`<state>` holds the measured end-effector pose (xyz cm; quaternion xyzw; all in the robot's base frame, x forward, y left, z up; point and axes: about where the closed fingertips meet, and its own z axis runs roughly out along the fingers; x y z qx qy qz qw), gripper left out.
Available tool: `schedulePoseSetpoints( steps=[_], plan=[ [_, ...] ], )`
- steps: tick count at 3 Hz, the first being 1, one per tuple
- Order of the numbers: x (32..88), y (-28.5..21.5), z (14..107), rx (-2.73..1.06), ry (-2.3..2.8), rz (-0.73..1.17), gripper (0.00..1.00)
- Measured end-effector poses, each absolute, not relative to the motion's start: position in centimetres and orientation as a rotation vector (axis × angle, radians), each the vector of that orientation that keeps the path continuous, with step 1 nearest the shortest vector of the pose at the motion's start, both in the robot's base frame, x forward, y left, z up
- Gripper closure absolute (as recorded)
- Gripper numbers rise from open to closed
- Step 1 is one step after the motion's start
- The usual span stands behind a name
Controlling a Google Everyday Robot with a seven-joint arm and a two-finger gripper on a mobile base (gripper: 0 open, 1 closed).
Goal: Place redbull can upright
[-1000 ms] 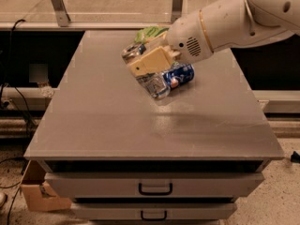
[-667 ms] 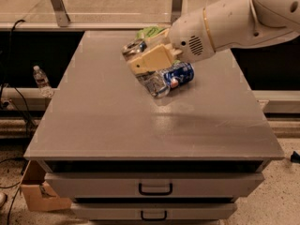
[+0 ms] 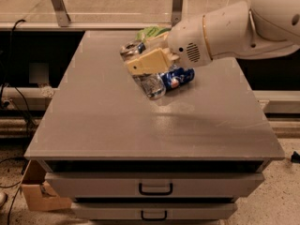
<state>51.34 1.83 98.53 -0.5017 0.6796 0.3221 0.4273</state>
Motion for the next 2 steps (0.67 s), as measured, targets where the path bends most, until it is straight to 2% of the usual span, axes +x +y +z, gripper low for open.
schedulePoseSetpoints(
  steps=[2],
  plan=[
    [50.6,4.3,97.0,-1.026,1.592,0.810,1.00]
  ],
)
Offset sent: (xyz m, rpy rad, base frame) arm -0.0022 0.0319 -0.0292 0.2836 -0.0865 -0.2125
